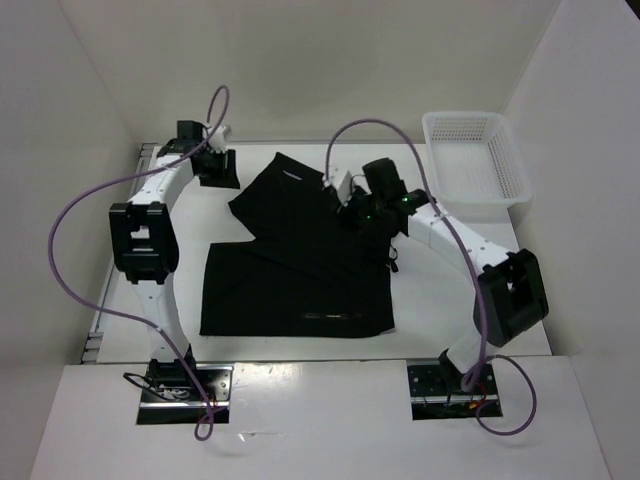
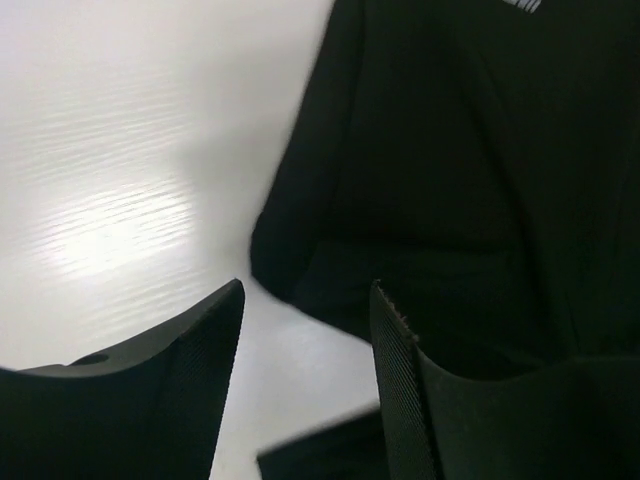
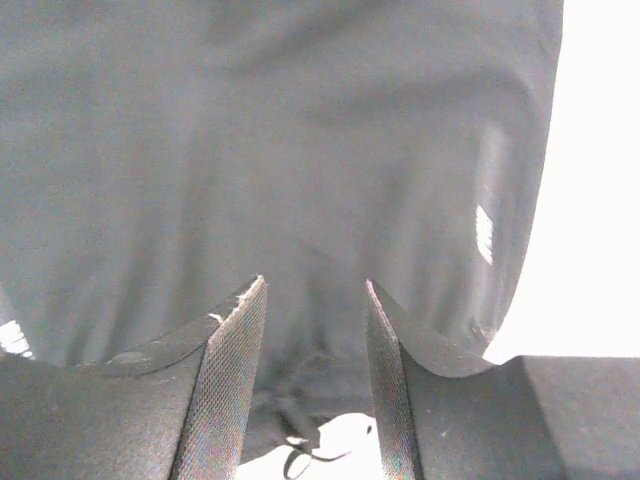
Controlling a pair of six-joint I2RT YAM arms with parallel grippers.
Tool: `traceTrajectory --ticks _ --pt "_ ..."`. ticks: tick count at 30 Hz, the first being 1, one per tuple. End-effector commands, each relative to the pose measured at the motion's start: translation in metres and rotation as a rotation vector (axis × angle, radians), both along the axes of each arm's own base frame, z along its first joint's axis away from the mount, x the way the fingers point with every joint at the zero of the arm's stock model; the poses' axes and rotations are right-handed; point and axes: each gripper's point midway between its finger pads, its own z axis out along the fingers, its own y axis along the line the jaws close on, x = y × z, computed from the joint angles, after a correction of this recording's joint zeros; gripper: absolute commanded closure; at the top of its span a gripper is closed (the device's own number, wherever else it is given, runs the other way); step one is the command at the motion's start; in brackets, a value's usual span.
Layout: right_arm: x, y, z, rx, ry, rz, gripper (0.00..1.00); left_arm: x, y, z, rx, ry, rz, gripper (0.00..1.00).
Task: Fold and stack the shorts
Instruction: Fold the shorts
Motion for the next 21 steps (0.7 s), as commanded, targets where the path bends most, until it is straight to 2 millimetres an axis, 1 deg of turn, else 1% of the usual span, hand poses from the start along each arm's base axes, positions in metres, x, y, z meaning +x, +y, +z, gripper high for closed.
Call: traceTrajectory --ticks 1,2,3,4,5,6,7,8,9,10,11,12,13,14,15,16,17,18,19,20,21 --pt "0.059 -0.044 -0.016 0.090 0.081 -0.276 0.50 0.005 -0.022 -0.035 0.000 0.058 -0.047 0.38" --pt "0.072 -0.054 -0.013 0.104 0.082 -0.319 0.50 0.003 -0.029 -0.049 0.000 0.085 -0.059 0.38" --pt "0.081 -0.064 -0.015 0.110 0.092 -0.354 0.50 0.006 -0.028 -0.053 0.025 0.086 -0.050 0.38" --pt "0.091 -0.070 -0.019 0.109 0.095 -0.374 0.50 0.008 -0.026 -0.062 0.039 0.092 -0.040 0.38" --pt "0.097 -0.077 -0.022 0.098 0.093 -0.398 0.49 0.007 -0.023 -0.066 0.053 0.101 -0.031 0.39" --pt "0.103 -0.085 -0.027 0.084 0.089 -0.428 0.49 0.006 -0.018 -0.075 0.076 0.112 -0.015 0.40" --pt "0.108 -0.086 -0.027 0.083 0.076 -0.436 0.48 0.001 -0.016 -0.083 0.085 0.134 -0.010 0.43" --pt "0.113 -0.091 -0.036 0.071 0.084 -0.452 0.48 -0.004 -0.014 -0.088 0.094 0.149 -0.004 0.47" --pt "0.115 -0.092 -0.039 0.066 0.081 -0.459 0.48 -0.005 -0.014 -0.092 0.094 0.152 -0.004 0.59" --pt "0.121 -0.094 -0.040 0.061 0.062 -0.474 0.48 -0.009 -0.010 -0.098 0.115 0.166 0.008 0.66" --pt "0.123 -0.101 -0.052 0.046 0.072 -0.494 0.47 -0.013 -0.008 -0.098 0.124 0.172 0.014 0.74" --pt "0.124 -0.105 -0.052 0.031 0.063 -0.514 0.47 -0.013 -0.005 -0.098 0.136 0.173 0.022 0.82" --pt "0.126 -0.111 -0.062 0.018 0.070 -0.518 0.47 -0.014 -0.001 -0.094 0.157 0.167 0.037 0.94" --pt "0.126 -0.113 -0.069 0.003 0.079 -0.528 0.47 -0.023 0.007 -0.097 0.165 0.192 0.052 0.98" --pt "0.127 -0.117 -0.069 0.003 0.079 -0.538 0.42 -0.027 0.007 -0.096 0.165 0.195 0.052 1.00" --pt "0.127 -0.120 -0.078 -0.010 0.087 -0.546 0.39 -0.032 0.015 -0.088 0.171 0.193 0.069 1.00" --pt "0.127 -0.122 -0.078 -0.017 0.083 -0.555 0.35 -0.037 0.021 -0.087 0.170 0.199 0.081 1.00" --pt "0.129 -0.121 -0.083 -0.019 0.086 -0.555 0.31 -0.043 0.023 -0.087 0.181 0.205 0.087 1.00" --pt "0.127 -0.126 -0.093 -0.042 0.098 -0.570 0.23 -0.056 0.025 -0.088 0.193 0.230 0.092 1.00" --pt "0.127 -0.127 -0.094 -0.047 0.090 -0.578 0.20 -0.064 0.025 -0.088 0.194 0.246 0.091 0.92" --pt "0.129 -0.129 -0.099 -0.055 0.089 -0.586 0.20 -0.066 0.025 -0.083 0.194 0.238 0.092 0.81"
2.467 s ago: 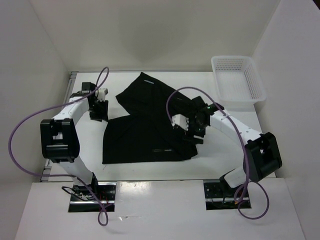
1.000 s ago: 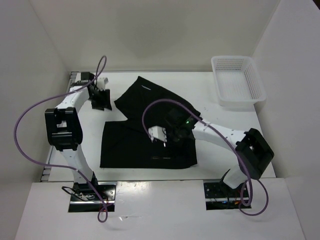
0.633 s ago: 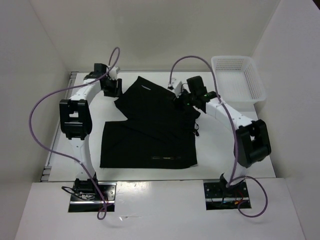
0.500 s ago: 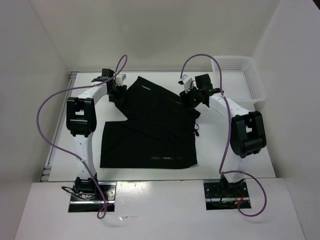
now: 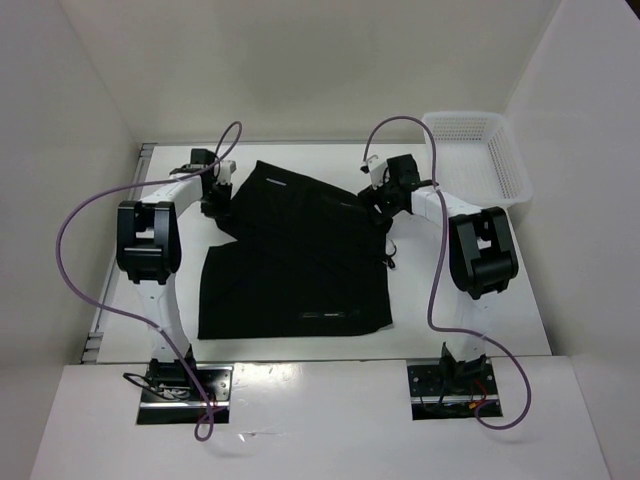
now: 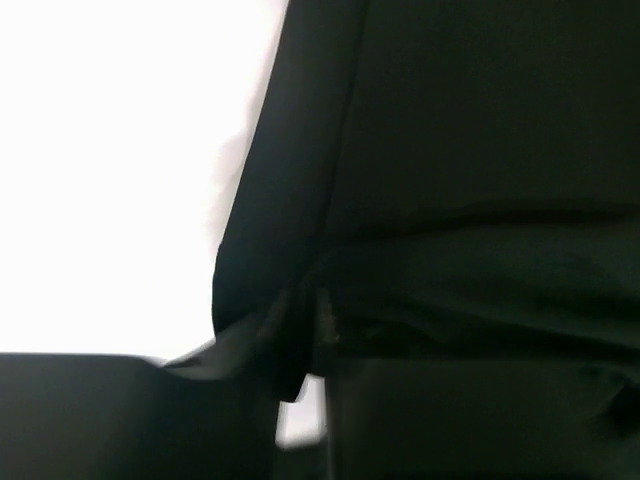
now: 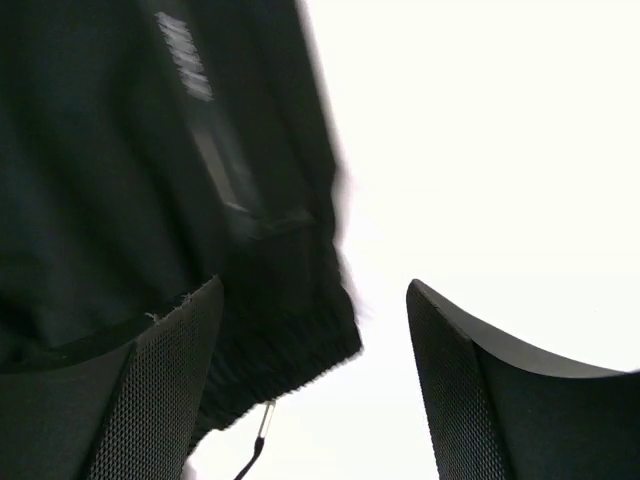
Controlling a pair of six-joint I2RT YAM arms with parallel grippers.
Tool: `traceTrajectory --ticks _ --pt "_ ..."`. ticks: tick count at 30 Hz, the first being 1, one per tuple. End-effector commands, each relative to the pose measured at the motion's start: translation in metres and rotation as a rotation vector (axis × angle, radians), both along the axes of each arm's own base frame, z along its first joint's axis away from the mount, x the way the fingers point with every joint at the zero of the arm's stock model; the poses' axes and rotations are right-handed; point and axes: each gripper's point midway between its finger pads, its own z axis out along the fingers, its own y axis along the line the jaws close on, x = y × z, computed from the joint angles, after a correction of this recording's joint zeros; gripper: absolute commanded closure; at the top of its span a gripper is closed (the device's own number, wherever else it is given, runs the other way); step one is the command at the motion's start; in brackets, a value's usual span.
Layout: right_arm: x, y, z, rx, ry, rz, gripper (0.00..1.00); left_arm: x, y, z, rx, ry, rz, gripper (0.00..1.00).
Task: Fold and stack the shorts
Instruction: Fold the shorts
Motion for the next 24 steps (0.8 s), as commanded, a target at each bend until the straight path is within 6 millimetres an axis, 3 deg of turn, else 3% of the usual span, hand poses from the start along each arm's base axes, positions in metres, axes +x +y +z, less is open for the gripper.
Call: traceTrajectory --ticks 1,2,3,5,8,9,10,11,12,13,14,16,17,18,19,20,22,23,24 --pt "0.020 -0.009 -0.006 -0.035 -0.055 -0.046 0.20 -0.027 0.013 0.013 0.036 0.046 0.031 0.71" --pt "0.020 -0.009 -0.006 -0.035 -0.055 -0.046 0.20 -0.029 0.011 0.013 0.026 0.055 0.026 0.62" --pt "0.016 -0.011 -0.020 -0.061 -0.024 -0.024 0.20 -0.024 0.011 0.022 0.026 0.029 0.027 0.52" --pt "0.016 -0.007 -0.023 -0.052 -0.007 -0.001 0.20 -0.010 0.007 0.042 0.002 -0.026 0.014 0.45" --pt "0.015 -0.005 -0.037 -0.062 0.030 0.034 0.27 0.036 0.000 0.077 -0.035 -0.147 -0.009 0.40" --pt "0.016 -0.001 -0.034 -0.076 0.019 0.063 0.29 0.049 -0.002 0.068 -0.046 -0.145 -0.015 0.40" --pt "0.017 0.004 -0.038 -0.078 0.025 0.073 0.31 0.077 -0.004 0.094 -0.052 -0.231 -0.022 0.39" --pt "0.016 0.003 -0.046 -0.088 0.038 0.083 0.31 0.090 -0.013 0.076 -0.061 -0.215 -0.041 0.39" --pt "0.020 0.002 -0.042 -0.095 0.026 0.075 0.32 0.099 -0.018 0.075 -0.062 -0.224 -0.050 0.39" --pt "0.020 0.007 -0.045 -0.096 0.028 0.084 0.32 0.121 -0.025 0.098 -0.063 -0.299 -0.063 0.37" --pt "0.024 0.006 -0.041 -0.103 0.016 0.076 0.32 0.129 -0.038 0.077 -0.066 -0.281 -0.084 0.37" --pt "0.021 0.008 -0.047 -0.128 0.029 0.100 0.33 0.145 -0.049 0.075 -0.062 -0.307 -0.098 0.34" --pt "0.017 0.011 -0.048 -0.131 0.037 0.110 0.33 0.153 -0.049 0.049 -0.061 -0.284 -0.097 0.34" --pt "0.020 0.012 -0.045 -0.129 0.028 0.110 0.33 0.171 -0.053 0.068 -0.041 -0.359 -0.093 0.33" --pt "0.019 0.012 -0.041 -0.129 0.029 0.110 0.33 0.179 -0.052 0.065 -0.031 -0.372 -0.085 0.30" --pt "0.018 0.016 -0.041 -0.129 0.029 0.119 0.33 0.185 -0.050 0.033 -0.022 -0.342 -0.079 0.29" --pt "0.013 0.020 -0.039 -0.138 0.037 0.139 0.33 0.199 -0.054 0.046 -0.009 -0.409 -0.074 0.26" --pt "0.011 0.025 -0.039 -0.138 0.036 0.149 0.33 0.198 -0.058 0.031 -0.002 -0.387 -0.077 0.24" --pt "0.009 0.024 -0.037 -0.137 0.033 0.149 0.33 0.200 -0.058 0.032 -0.002 -0.396 -0.077 0.24"
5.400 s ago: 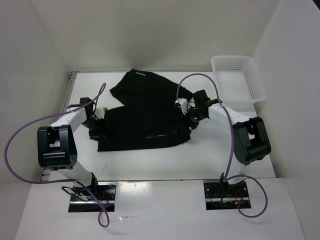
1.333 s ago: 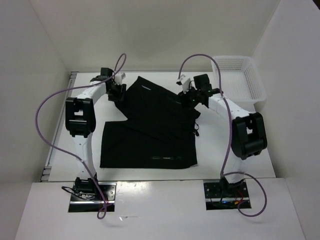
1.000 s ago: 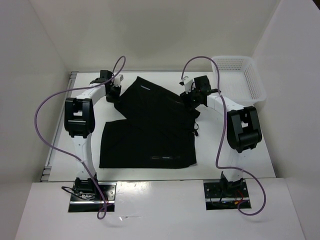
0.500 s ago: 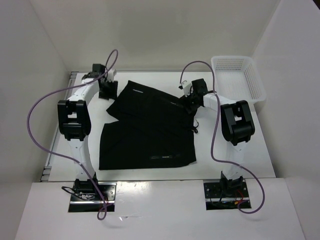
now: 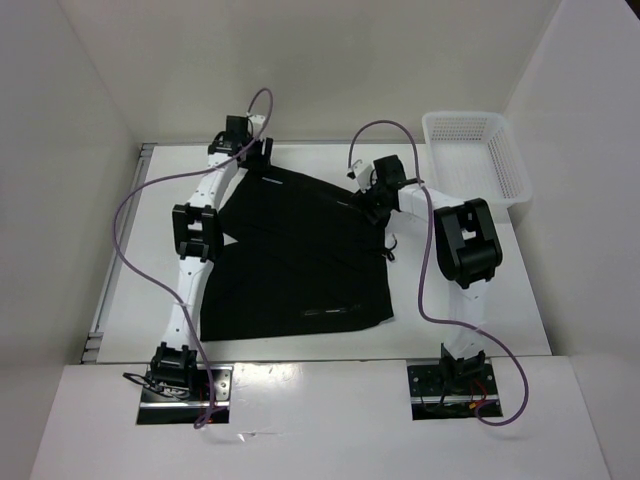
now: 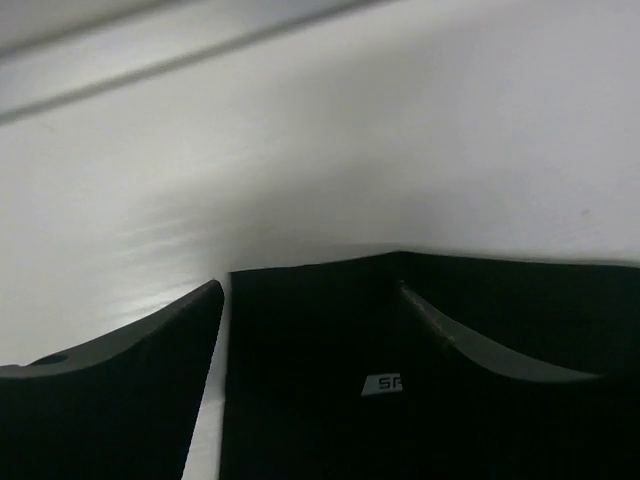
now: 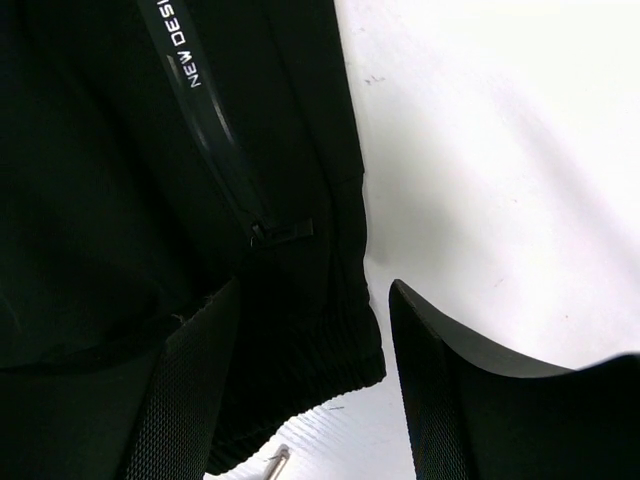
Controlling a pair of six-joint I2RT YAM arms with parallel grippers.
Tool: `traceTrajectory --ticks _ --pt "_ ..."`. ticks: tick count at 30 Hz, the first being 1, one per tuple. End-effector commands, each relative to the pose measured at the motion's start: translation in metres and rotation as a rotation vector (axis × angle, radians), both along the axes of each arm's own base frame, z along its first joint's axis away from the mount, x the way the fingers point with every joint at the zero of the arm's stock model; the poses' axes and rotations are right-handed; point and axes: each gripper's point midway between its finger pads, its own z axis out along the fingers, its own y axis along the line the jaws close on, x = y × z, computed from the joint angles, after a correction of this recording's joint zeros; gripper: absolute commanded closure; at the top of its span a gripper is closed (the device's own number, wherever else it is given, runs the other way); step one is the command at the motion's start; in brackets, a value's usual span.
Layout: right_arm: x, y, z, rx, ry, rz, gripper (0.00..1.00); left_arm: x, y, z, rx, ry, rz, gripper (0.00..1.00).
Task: Fold and stack the shorts
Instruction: Fold the shorts
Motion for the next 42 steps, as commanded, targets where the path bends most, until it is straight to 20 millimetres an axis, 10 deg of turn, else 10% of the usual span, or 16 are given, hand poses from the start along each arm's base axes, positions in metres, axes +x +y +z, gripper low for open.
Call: traceTrajectory --ticks 1,6,11,15,23,27,32,37,42 --pt "-0.010 0.011 -0.004 -0.022 0.033 0.043 0.33 0.002 -0.002 -0.009 0.021 0.005 0.009 0.24" --pt "-0.017 0.011 -0.007 -0.048 0.044 0.061 0.33 -0.002 0.000 -0.027 0.031 0.041 0.016 0.25" --pt "-0.020 0.008 -0.011 -0.058 0.053 0.056 0.63 -0.013 -0.013 -0.035 0.007 0.086 -0.025 0.95" --pt "-0.009 0.010 -0.003 -0.073 -0.001 0.043 0.88 -0.015 -0.021 -0.015 -0.004 0.072 -0.045 1.00" --pt "0.075 0.008 0.084 -0.097 -0.319 -0.075 1.00 0.017 0.022 0.166 -0.010 -0.340 0.049 1.00" --pt "0.096 0.010 0.140 -0.094 -0.451 -0.083 1.00 -0.008 0.033 0.255 -0.048 -0.456 0.015 1.00" --pt "0.071 0.021 0.184 -0.121 -0.519 -0.005 1.00 -0.056 0.020 0.247 -0.070 -0.272 -0.035 1.00" --pt "0.021 0.020 0.172 -0.196 -0.482 0.088 1.00 -0.115 0.018 0.212 -0.078 0.001 -0.044 1.00" --pt "-0.034 -0.003 0.159 -0.276 -0.438 0.153 1.00 -0.165 0.029 0.225 -0.089 0.131 -0.029 1.00"
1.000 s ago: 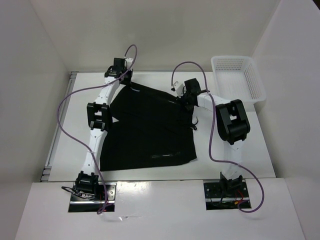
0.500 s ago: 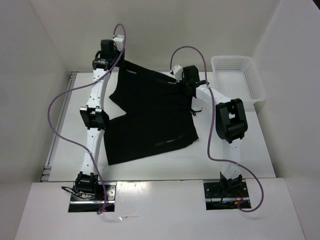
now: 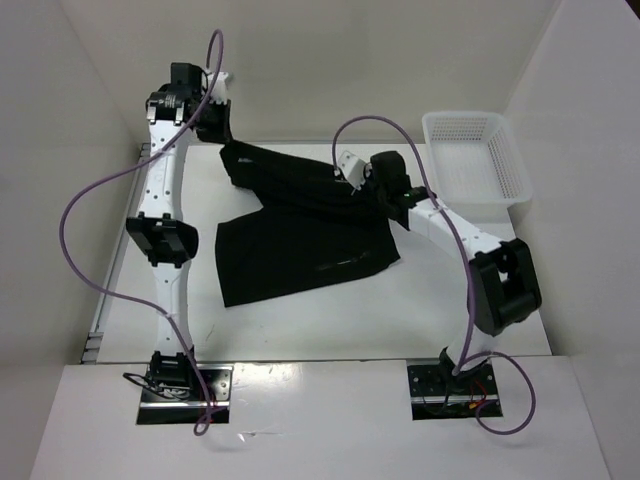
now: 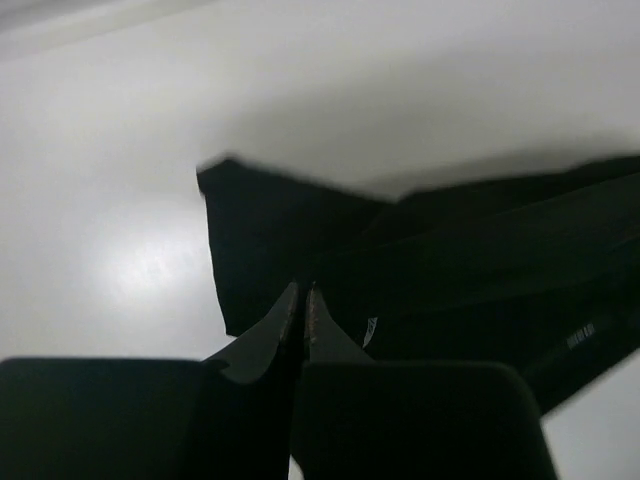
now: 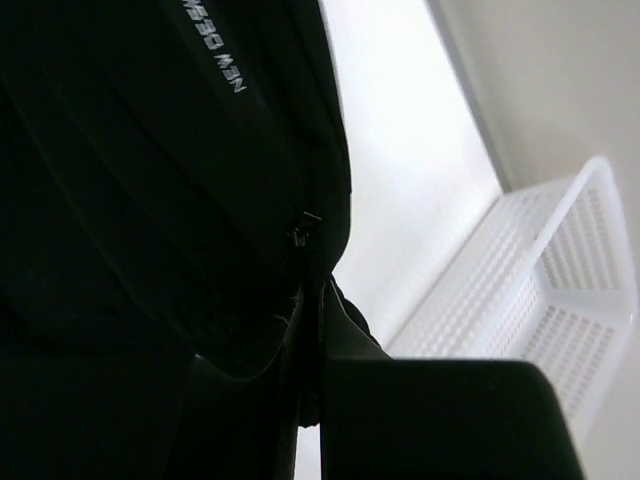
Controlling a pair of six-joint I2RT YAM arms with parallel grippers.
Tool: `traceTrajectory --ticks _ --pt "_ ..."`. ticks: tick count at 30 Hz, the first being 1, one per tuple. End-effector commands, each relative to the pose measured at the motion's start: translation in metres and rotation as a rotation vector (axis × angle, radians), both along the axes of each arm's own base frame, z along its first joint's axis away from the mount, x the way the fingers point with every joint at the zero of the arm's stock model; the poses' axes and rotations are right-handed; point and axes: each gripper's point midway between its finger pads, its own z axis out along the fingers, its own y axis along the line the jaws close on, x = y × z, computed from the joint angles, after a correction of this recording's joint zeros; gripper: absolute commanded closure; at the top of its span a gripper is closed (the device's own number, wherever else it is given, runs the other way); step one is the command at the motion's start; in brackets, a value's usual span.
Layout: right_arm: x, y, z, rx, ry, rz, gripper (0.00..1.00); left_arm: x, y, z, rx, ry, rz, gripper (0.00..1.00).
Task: Fold and stack the shorts
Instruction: Fold the shorts
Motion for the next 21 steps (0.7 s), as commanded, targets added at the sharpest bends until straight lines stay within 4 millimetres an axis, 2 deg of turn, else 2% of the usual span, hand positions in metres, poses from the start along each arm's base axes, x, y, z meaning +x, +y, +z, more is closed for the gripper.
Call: traceTrajectory --ticks 1,2,3,4,5,6,7,8,10,12,13,14,18,19,21 --pt "-0.029 -0.023 0.012 -0.083 -0.019 0.020 1.00 -0.056 0.004 0.018 -0.023 0.110 -0.013 1.00" --pt "-0.041 -0.025 -0.004 -0.089 0.024 0.038 1.00 -0.077 0.000 0.045 -0.044 0.074 -0.035 1.00" --pt "-0.050 -0.026 -0.002 -0.093 0.032 0.053 1.00 -0.095 0.000 -0.002 -0.045 0.227 -0.032 1.00" --pt "-0.056 -0.027 -0.005 -0.091 0.044 0.062 1.00 -0.096 0.002 -0.010 -0.036 0.198 -0.025 1.00" --pt "-0.064 -0.027 -0.016 -0.096 0.069 0.087 1.00 -0.122 -0.007 0.009 0.007 0.135 -0.029 1.00" --pt "-0.069 -0.028 -0.013 -0.103 0.059 0.107 1.00 -0.139 -0.008 -0.049 0.037 0.219 -0.025 1.00" --pt "-0.074 -0.030 -0.016 -0.117 0.061 0.116 1.00 -0.153 -0.009 -0.059 0.059 0.220 -0.025 1.00" --pt "-0.086 -0.029 -0.032 -0.134 0.095 0.149 1.00 -0.170 -0.015 -0.052 0.073 0.183 -0.036 1.00" --pt "-0.098 -0.024 -0.040 -0.170 0.085 0.204 1.00 -0.193 -0.007 -0.076 0.100 0.236 -0.018 1.00" --pt "-0.104 -0.023 -0.046 -0.184 0.096 0.221 1.00 -0.205 -0.007 -0.083 0.111 0.255 -0.022 1.00" --pt "-0.111 -0.020 -0.048 -0.183 0.105 0.240 1.00 -0.212 -0.006 -0.079 0.109 0.241 -0.022 1.00" --pt "-0.112 -0.018 -0.044 -0.173 0.095 0.247 1.00 -0.220 -0.005 -0.086 0.111 0.259 -0.022 1.00" --pt "-0.130 -0.028 -0.060 -0.227 0.150 0.278 1.00 -0.234 0.004 -0.084 0.143 0.253 0.006 1.00" --pt "-0.140 -0.032 -0.068 -0.249 0.190 0.302 1.00 -0.241 0.002 -0.081 0.144 0.250 -0.003 1.00" --pt "-0.148 -0.032 -0.074 -0.245 0.229 0.323 1.00 -0.256 -0.006 -0.090 0.164 0.271 -0.036 1.00"
